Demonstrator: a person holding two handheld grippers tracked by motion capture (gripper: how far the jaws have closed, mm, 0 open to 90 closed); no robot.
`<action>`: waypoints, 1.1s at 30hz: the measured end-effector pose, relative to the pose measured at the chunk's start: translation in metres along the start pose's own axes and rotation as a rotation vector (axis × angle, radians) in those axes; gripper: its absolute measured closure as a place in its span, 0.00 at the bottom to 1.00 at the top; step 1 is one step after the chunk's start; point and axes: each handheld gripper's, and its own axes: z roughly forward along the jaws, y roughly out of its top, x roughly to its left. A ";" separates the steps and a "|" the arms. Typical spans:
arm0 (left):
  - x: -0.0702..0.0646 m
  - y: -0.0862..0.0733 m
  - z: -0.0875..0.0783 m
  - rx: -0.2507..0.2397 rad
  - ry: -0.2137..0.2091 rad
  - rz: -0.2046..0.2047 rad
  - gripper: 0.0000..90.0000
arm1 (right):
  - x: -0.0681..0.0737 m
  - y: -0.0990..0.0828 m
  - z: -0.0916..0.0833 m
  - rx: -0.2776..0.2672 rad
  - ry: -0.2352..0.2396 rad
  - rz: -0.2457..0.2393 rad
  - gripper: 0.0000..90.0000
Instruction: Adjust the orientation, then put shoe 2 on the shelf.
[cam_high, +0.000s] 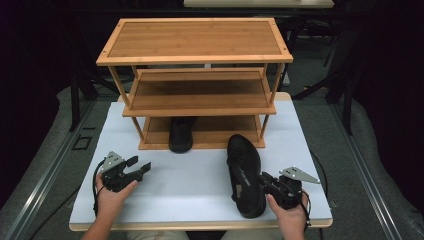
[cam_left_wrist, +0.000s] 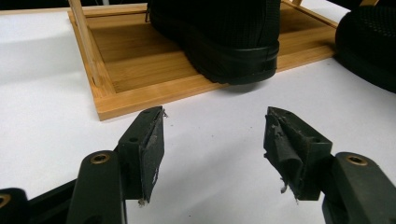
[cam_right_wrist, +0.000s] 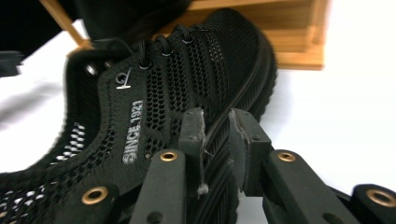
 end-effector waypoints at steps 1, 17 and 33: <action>0.000 0.000 0.000 0.001 0.000 0.000 0.43 | -0.003 0.000 0.000 -0.004 0.006 0.016 0.78; 0.000 0.000 0.000 -0.002 0.001 -0.001 0.42 | 0.002 0.013 -0.020 -0.076 0.027 0.018 0.64; -0.001 0.000 0.000 0.007 0.005 0.007 0.42 | 0.041 -0.014 -0.039 -0.081 0.104 -0.092 0.45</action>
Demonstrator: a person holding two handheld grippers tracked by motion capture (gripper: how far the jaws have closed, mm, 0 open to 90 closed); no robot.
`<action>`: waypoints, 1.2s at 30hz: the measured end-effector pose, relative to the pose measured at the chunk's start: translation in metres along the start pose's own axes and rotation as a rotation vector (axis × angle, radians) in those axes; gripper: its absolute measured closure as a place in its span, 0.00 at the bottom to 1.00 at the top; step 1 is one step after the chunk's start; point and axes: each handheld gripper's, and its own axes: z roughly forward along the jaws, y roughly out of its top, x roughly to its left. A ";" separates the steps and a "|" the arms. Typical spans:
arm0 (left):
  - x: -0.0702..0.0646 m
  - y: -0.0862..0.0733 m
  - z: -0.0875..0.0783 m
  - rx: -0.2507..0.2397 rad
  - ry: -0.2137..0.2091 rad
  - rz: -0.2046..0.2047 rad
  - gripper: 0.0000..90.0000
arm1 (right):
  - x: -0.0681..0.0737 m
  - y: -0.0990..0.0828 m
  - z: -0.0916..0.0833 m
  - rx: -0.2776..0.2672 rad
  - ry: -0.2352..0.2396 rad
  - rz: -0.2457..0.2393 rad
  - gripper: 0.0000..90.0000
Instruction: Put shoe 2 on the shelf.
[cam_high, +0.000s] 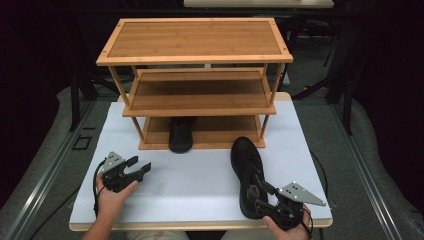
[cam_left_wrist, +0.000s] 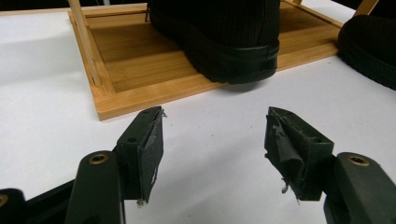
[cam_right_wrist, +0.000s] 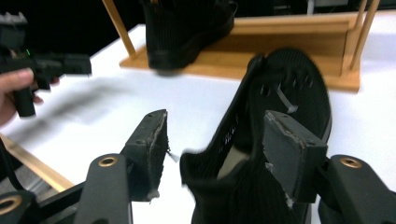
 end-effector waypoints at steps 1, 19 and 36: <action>0.000 0.000 0.000 -0.001 0.000 0.000 0.42 | 0.000 -0.003 0.002 0.002 -0.009 -0.005 0.46; 0.000 0.000 0.001 0.000 -0.001 0.001 0.42 | 0.001 -0.021 0.005 0.040 -0.073 -0.004 0.68; -0.002 -0.001 0.003 -0.001 -0.001 0.004 0.42 | -0.064 -0.001 -0.019 0.124 -0.095 -0.020 0.76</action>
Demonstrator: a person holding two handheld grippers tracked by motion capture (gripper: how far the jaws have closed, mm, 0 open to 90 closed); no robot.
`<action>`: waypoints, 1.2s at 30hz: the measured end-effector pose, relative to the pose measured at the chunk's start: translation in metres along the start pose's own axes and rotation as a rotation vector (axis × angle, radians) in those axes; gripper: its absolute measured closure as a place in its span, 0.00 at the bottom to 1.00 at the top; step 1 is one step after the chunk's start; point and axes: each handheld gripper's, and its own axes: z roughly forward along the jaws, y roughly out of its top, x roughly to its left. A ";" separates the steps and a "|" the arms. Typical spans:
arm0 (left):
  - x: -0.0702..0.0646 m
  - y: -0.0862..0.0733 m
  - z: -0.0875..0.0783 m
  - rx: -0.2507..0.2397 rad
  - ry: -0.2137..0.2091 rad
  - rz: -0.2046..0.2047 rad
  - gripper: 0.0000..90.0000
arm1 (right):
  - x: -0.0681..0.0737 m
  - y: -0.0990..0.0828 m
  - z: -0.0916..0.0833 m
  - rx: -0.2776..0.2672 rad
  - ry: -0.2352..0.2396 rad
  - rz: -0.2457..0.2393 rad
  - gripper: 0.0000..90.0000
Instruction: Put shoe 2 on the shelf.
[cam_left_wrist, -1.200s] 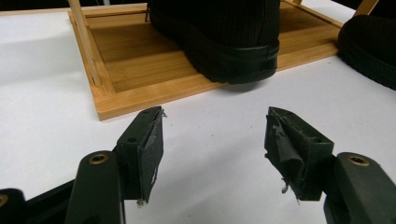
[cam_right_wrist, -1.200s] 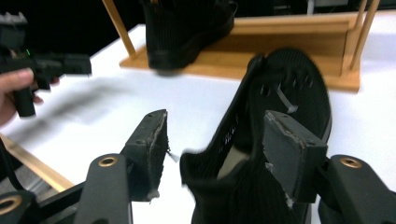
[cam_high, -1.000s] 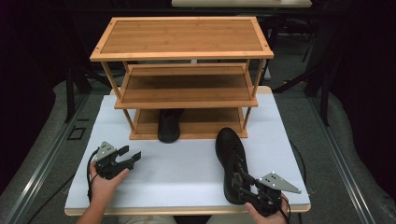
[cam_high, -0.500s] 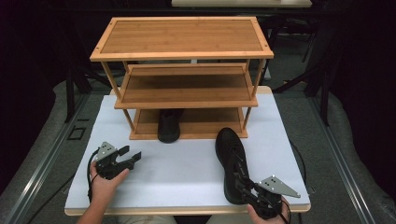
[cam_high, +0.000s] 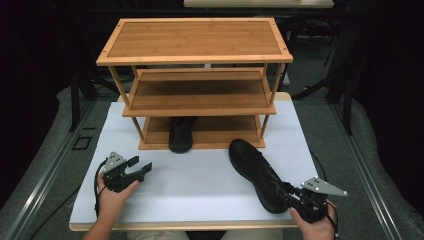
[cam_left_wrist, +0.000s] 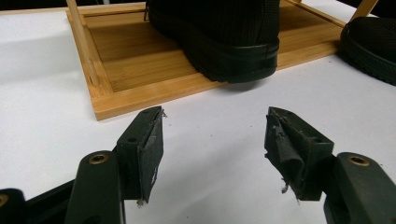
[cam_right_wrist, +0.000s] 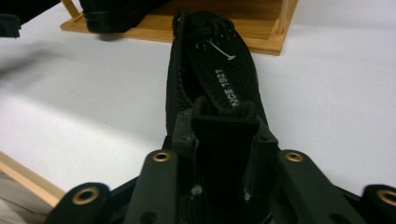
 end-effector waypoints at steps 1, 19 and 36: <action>0.000 0.000 0.000 0.000 0.000 0.001 0.42 | 0.001 0.001 -0.001 0.007 0.007 -0.003 0.74; 0.001 0.000 0.001 0.000 -0.002 -0.004 0.42 | 0.005 0.068 0.012 0.133 0.093 -0.130 0.56; 0.002 0.000 0.001 0.003 -0.005 0.000 0.42 | 0.014 0.104 0.064 0.416 0.034 -0.279 0.59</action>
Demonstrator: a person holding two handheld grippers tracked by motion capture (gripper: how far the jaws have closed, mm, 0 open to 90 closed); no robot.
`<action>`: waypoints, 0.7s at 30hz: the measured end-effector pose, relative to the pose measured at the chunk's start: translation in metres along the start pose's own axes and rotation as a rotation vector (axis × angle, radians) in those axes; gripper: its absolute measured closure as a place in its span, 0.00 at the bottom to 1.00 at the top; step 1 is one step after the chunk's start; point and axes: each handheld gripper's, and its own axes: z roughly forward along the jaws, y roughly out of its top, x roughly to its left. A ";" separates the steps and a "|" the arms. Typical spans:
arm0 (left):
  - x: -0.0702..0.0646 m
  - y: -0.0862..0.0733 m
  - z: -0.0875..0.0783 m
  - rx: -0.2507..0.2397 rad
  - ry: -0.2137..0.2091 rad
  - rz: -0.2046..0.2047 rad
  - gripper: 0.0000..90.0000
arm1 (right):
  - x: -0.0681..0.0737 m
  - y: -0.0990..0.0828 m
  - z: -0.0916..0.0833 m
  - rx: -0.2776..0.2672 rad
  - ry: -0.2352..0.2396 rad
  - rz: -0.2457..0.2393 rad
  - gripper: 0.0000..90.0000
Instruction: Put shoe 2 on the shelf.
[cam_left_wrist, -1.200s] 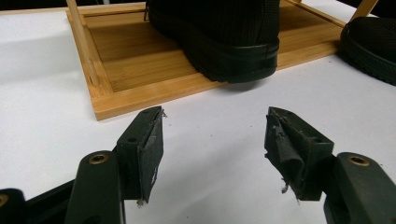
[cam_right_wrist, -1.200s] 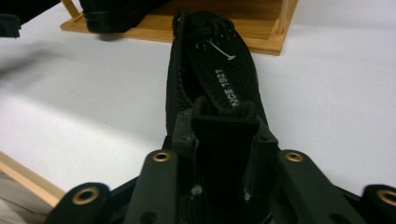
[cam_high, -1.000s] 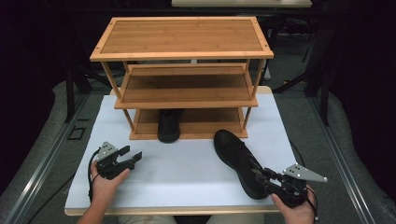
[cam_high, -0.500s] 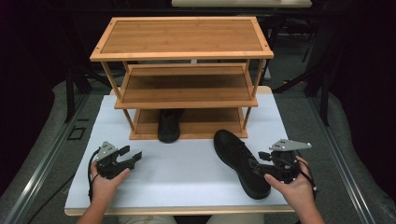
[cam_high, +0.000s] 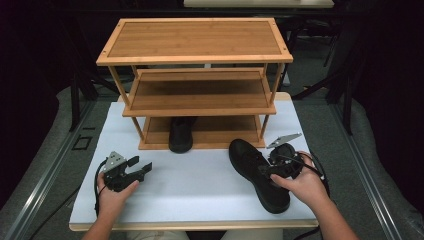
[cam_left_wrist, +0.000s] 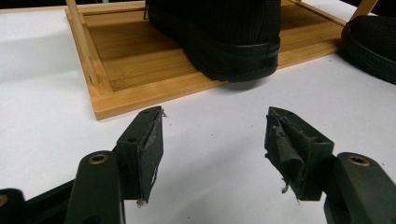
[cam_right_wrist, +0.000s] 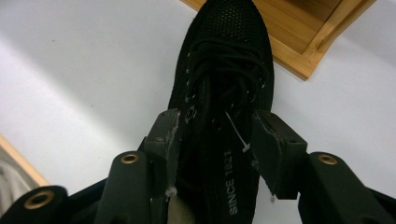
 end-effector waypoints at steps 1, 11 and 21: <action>0.000 0.000 0.000 0.000 0.000 0.000 0.42 | 0.001 0.001 0.002 0.013 -0.008 0.003 0.59; 0.000 0.000 0.001 0.000 -0.001 -0.001 0.42 | 0.005 0.004 0.016 0.107 -0.081 -0.019 0.63; 0.000 0.000 0.000 0.002 0.000 -0.001 0.42 | -0.002 0.010 0.026 0.208 -0.077 -0.033 0.72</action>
